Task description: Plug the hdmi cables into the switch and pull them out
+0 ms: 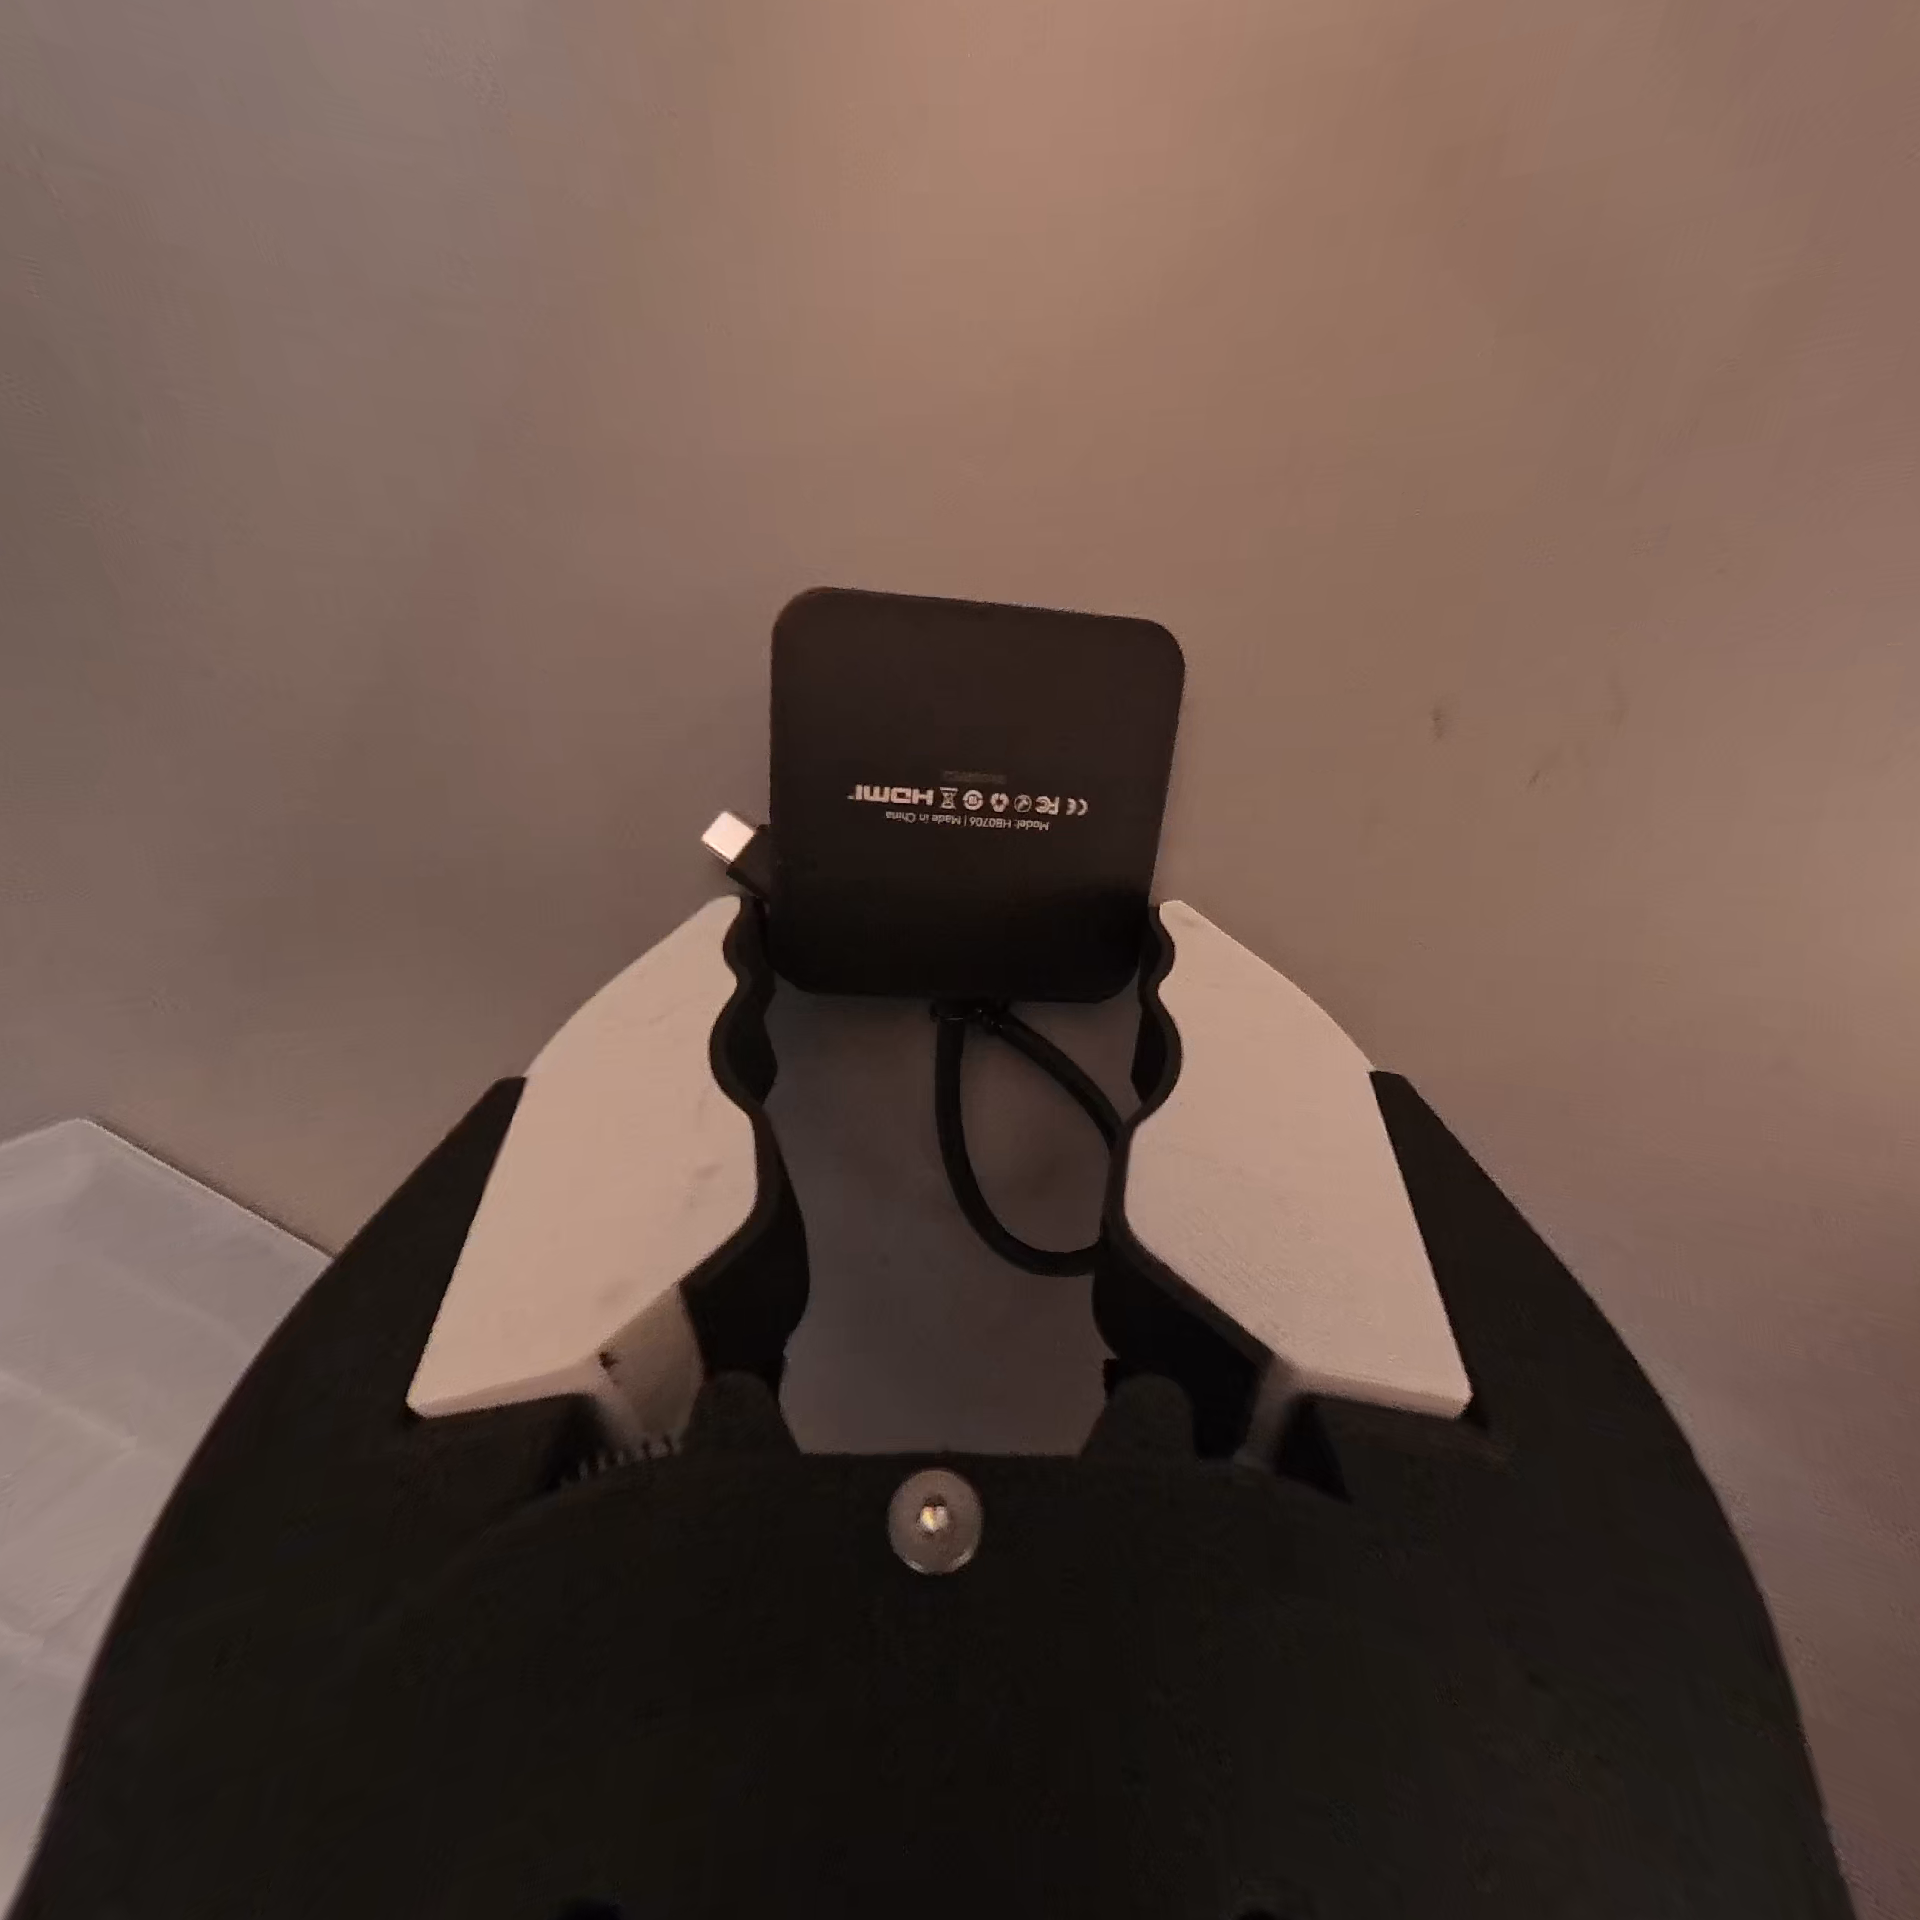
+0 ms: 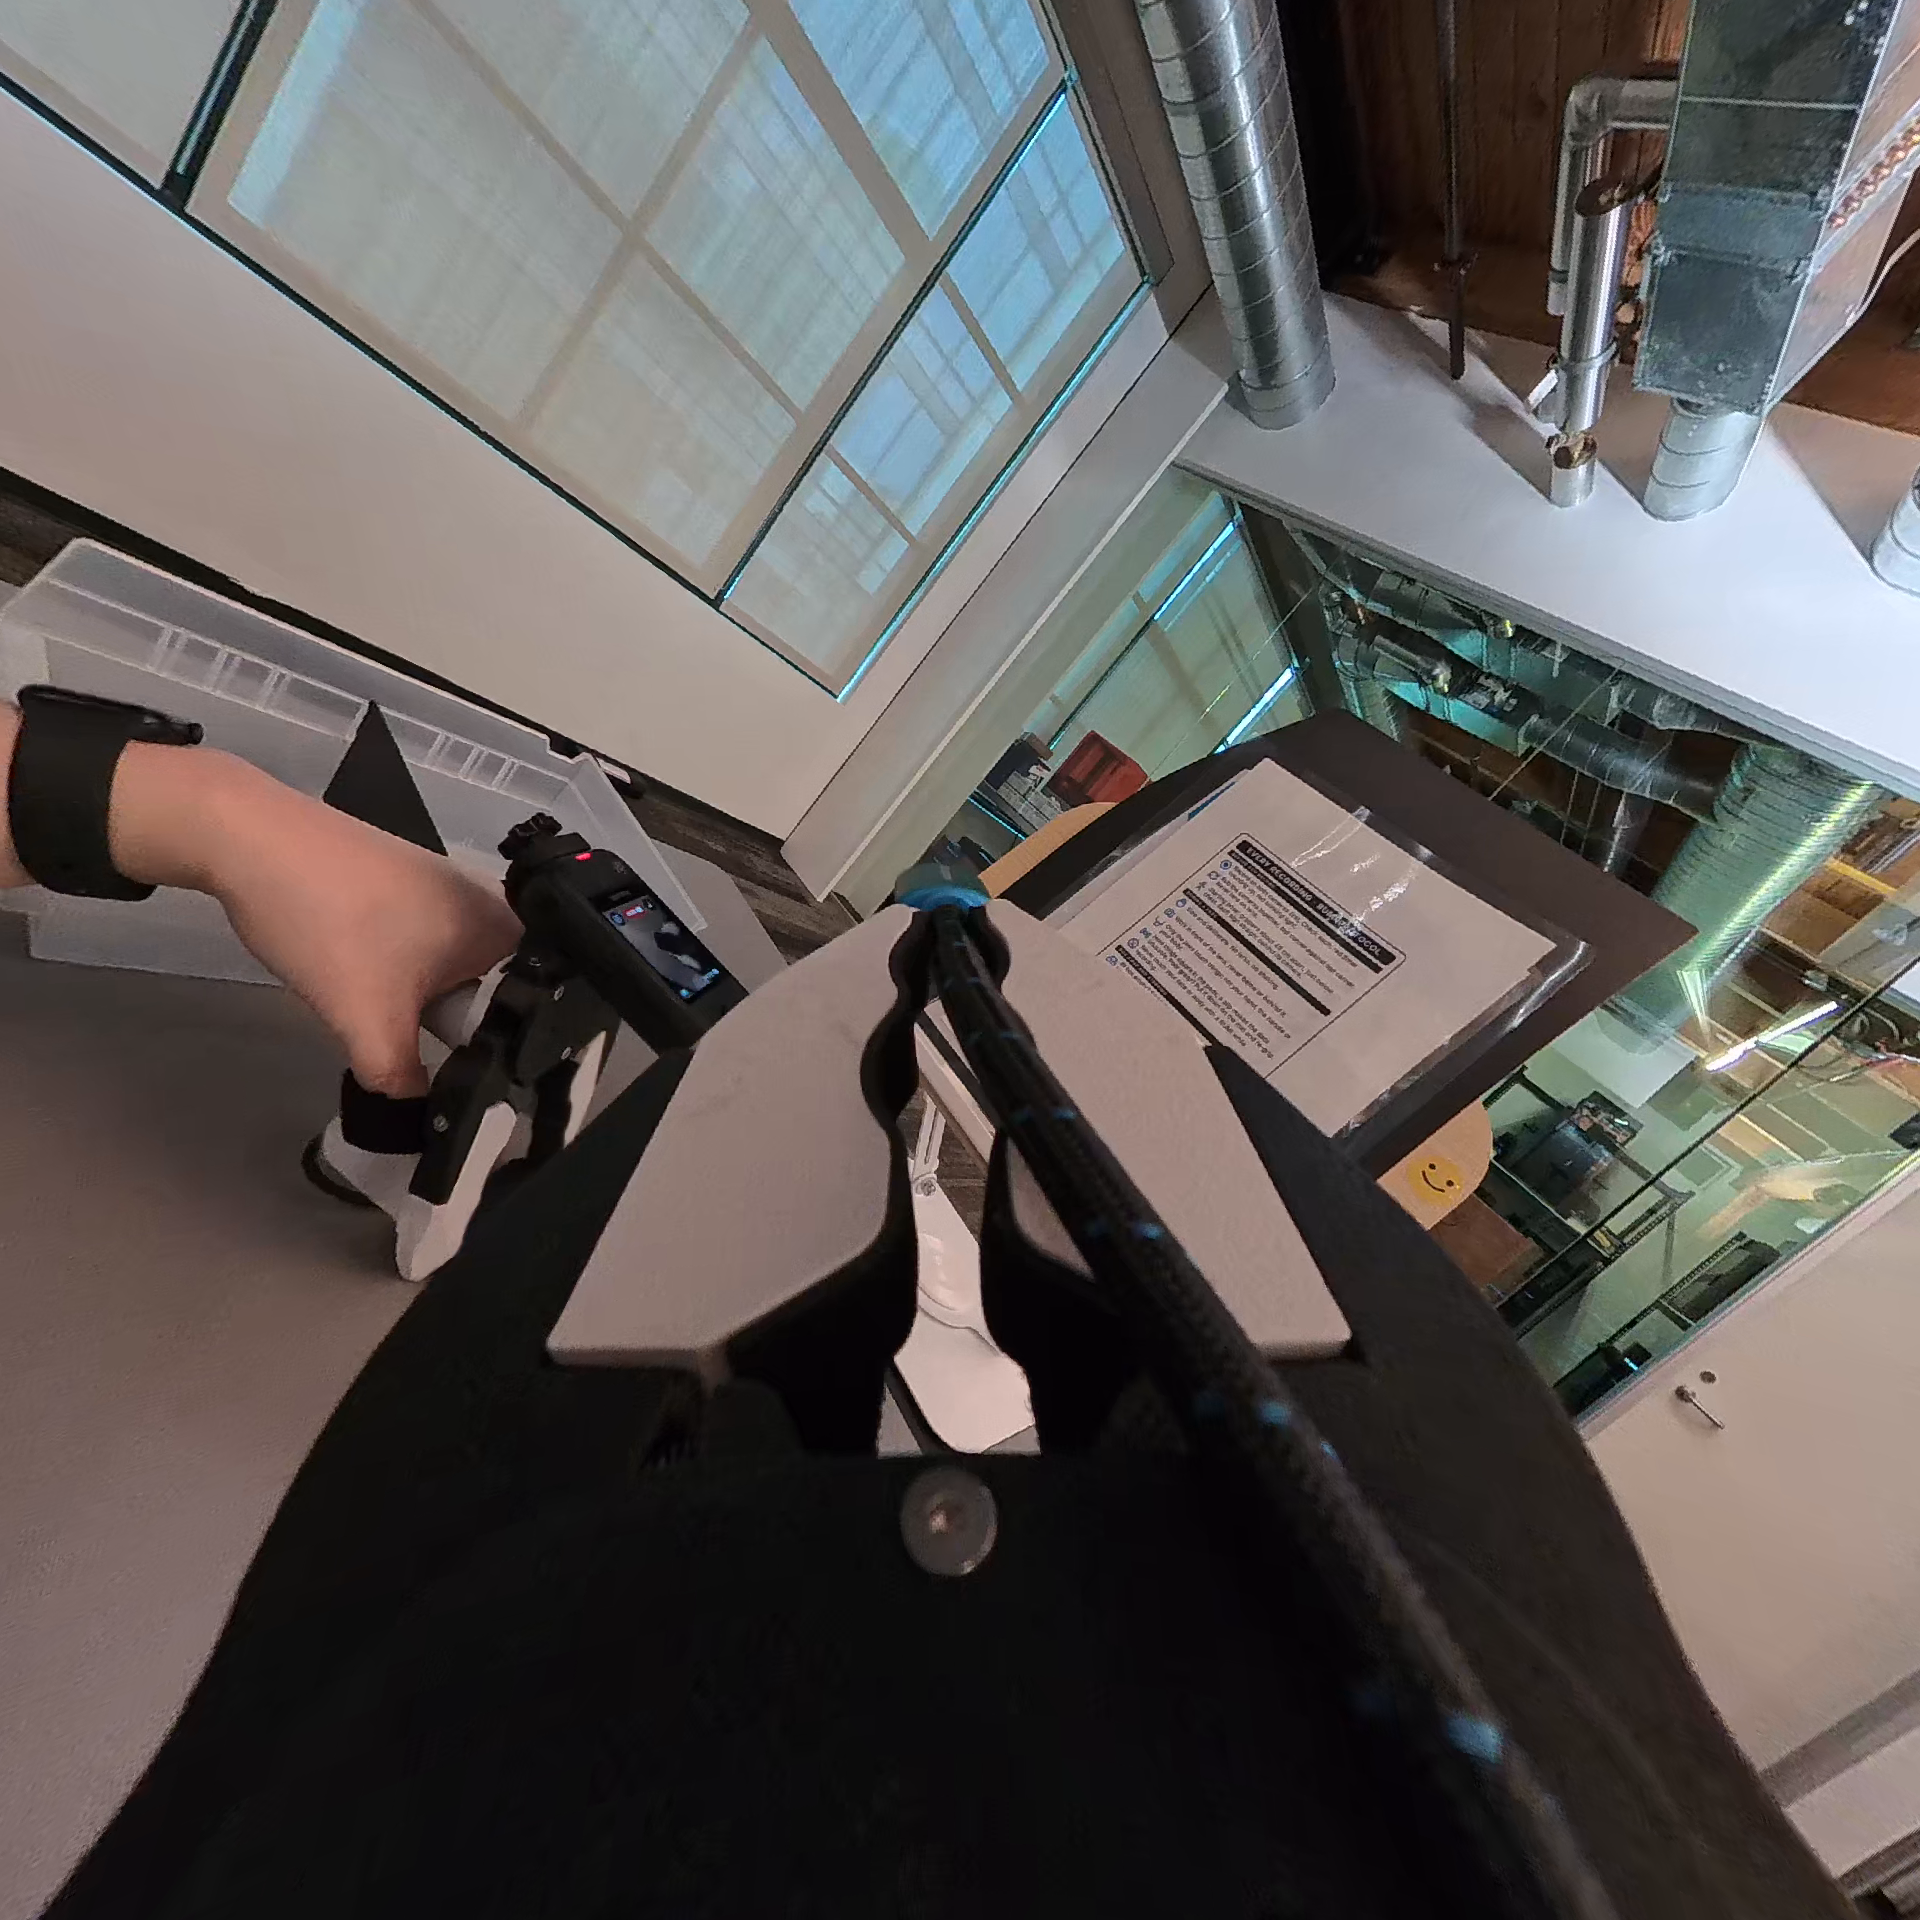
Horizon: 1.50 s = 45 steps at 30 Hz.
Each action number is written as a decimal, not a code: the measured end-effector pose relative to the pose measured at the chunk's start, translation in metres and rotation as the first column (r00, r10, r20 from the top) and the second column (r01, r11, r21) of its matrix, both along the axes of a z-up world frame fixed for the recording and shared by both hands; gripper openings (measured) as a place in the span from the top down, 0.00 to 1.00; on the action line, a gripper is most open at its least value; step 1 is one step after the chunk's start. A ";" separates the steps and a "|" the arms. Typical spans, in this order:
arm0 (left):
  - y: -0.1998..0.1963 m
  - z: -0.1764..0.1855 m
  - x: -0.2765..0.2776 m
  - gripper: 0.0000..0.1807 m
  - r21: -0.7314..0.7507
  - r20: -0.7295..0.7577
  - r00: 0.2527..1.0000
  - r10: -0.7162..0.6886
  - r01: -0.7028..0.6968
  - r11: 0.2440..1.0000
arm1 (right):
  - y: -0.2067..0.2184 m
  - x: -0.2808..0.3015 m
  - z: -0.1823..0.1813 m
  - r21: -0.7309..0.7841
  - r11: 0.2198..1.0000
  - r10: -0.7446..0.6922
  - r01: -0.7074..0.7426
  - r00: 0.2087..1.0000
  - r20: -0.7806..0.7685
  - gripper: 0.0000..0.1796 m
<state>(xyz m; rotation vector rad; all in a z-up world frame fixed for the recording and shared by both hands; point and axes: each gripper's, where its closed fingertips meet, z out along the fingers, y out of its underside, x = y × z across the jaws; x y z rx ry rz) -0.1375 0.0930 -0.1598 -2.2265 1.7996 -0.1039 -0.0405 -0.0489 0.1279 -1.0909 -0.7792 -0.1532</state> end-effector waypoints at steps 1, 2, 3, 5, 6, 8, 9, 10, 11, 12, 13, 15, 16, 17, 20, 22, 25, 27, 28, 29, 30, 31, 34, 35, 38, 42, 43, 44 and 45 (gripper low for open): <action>0.002 0.001 0.001 0.62 0.026 0.004 1.000 -0.018 0.018 1.000 | 0.000 0.000 0.000 0.001 1.000 -0.001 0.001 1.000 0.004 0.96; 0.003 0.002 0.002 0.60 0.049 0.003 0.999 -0.033 0.033 0.998 | -0.001 -0.001 0.000 0.003 1.000 -0.002 0.002 1.000 0.008 0.96; 0.003 0.002 0.003 0.59 0.063 0.003 0.999 -0.048 0.048 0.997 | -0.001 -0.001 0.000 0.004 1.000 -0.002 0.002 1.000 0.011 0.96; 0.001 0.003 0.005 0.63 0.070 0.011 0.997 -0.076 0.075 0.995 | -0.001 -0.001 0.000 0.005 1.000 -0.003 0.003 1.000 0.015 0.96; 0.001 0.003 0.005 0.63 0.074 0.016 0.997 -0.078 0.077 0.994 | -0.001 -0.001 0.000 0.005 1.000 -0.004 0.004 1.000 0.018 0.96; 0.001 0.003 0.005 0.63 0.066 0.024 0.997 -0.071 0.070 0.995 | -0.001 -0.001 0.000 0.003 1.000 -0.005 0.005 1.000 0.019 0.96; 0.001 0.002 0.005 0.63 0.058 0.026 0.998 -0.065 0.063 0.996 | -0.002 0.000 0.001 0.005 1.000 -0.006 0.005 1.000 0.019 0.96; 0.001 0.002 0.005 0.63 0.046 0.029 0.998 -0.054 0.053 0.998 | -0.002 0.000 0.001 0.008 1.000 -0.006 0.006 1.000 0.017 0.96; 0.001 0.002 0.005 0.64 0.034 0.032 0.999 -0.041 0.040 0.999 | -0.003 0.000 0.002 0.010 1.000 -0.006 0.006 1.000 0.017 0.96; 0.001 0.002 0.006 0.64 0.022 0.036 0.999 -0.024 0.023 0.999 | -0.003 0.001 0.002 0.011 1.000 -0.008 0.008 1.000 0.017 0.96; 0.001 0.003 0.006 0.64 0.009 0.040 0.999 -0.005 0.005 1.000 | -0.004 0.001 0.003 0.014 1.000 -0.010 0.010 1.000 0.018 0.96; 0.001 0.004 0.007 0.64 -0.020 0.052 0.998 0.034 -0.033 0.999 | -0.005 0.003 0.005 0.019 1.000 -0.010 0.010 1.000 0.015 0.96; 0.002 0.005 0.008 0.64 -0.041 0.069 0.996 0.059 -0.056 0.998 | -0.006 0.003 0.006 0.021 1.000 -0.010 0.010 1.000 0.013 0.96; 0.002 0.007 0.010 0.64 -0.068 0.096 0.992 0.086 -0.080 0.994 | -0.006 0.004 0.006 0.023 1.000 -0.009 0.009 1.000 0.010 0.96; -0.002 0.015 0.014 0.64 -0.181 0.174 0.972 0.159 -0.127 0.975 | -0.006 0.005 0.007 0.021 1.000 -0.010 0.010 1.000 0.008 0.96; -0.004 0.022 0.018 0.64 -0.256 0.236 0.949 0.209 -0.147 0.955 | -0.006 0.005 0.006 0.020 1.000 -0.011 0.011 1.000 0.009 0.96; -0.011 0.040 0.028 0.64 -0.407 0.349 0.892 0.288 -0.132 0.904 | -0.003 0.004 0.004 0.006 1.000 -0.014 0.014 1.000 0.010 0.96; -0.018 0.053 0.035 0.64 -0.524 0.416 0.843 0.340 -0.083 0.848 | 0.000 0.004 0.001 -0.010 1.000 -0.018 0.018 1.000 0.011 0.96; -0.022 0.060 0.038 0.64 -0.579 0.449 0.816 0.364 -0.045 0.814 | 0.003 0.003 -0.002 -0.029 0.999 -0.024 0.024 1.000 0.013 0.96; -0.026 0.068 0.041 0.64 -0.632 0.477 0.787 0.391 -0.002 0.775 | 0.006 0.002 -0.007 -0.063 0.998 -0.021 0.022 1.000 0.017 0.96; -0.029 0.076 0.045 0.64 -0.678 0.506 0.754 0.419 0.047 0.734 | 0.010 0.001 -0.011 -0.095 0.995 -0.027 0.028 1.000 0.015 0.96; -0.031 0.086 0.048 0.64 -0.713 0.535 0.715 0.451 0.096 0.695 | 0.014 0.001 -0.016 -0.117 0.992 -0.038 0.039 0.999 0.012 0.96; -0.035 0.116 0.057 0.64 -0.735 0.629 0.591 0.504 0.243 0.633 | 0.027 -0.004 -0.032 -0.188 0.980 -0.063 0.067 0.998 0.026 0.96; -0.038 0.124 0.060 0.64 -0.732 0.651 0.559 0.513 0.283 0.620 | 0.030 -0.005 -0.037 -0.204 0.975 -0.075 0.082 0.996 0.041 0.96; -0.044 0.147 0.069 0.64 -0.664 0.735 0.466 0.493 0.346 0.663 | 0.039 -0.009 -0.049 -0.225 0.964 -0.120 0.140 0.988 0.099 0.96; -0.049 0.170 0.076 0.64 -0.519 0.840 0.369 0.397 0.336 0.786 | 0.039 -0.011 -0.049 -0.198 0.962 -0.160 0.187 0.976 0.149 0.96; -0.051 0.175 0.076 0.64 -0.502 0.852 0.353 0.387 0.337 0.797 | 0.038 -0.013 -0.048 -0.194 0.963 -0.157 0.186 0.976 0.152 0.96; -0.052 0.179 0.076 0.64 -0.491 0.859 0.338 0.384 0.338 0.803 | 0.037 -0.013 -0.047 -0.187 0.964 -0.160 0.188 0.975 0.155 0.96; -0.053 0.183 0.076 0.64 -0.482 0.867 0.321 0.382 0.340 0.807 | 0.036 -0.014 -0.045 -0.179 0.965 -0.165 0.193 0.973 0.160 0.96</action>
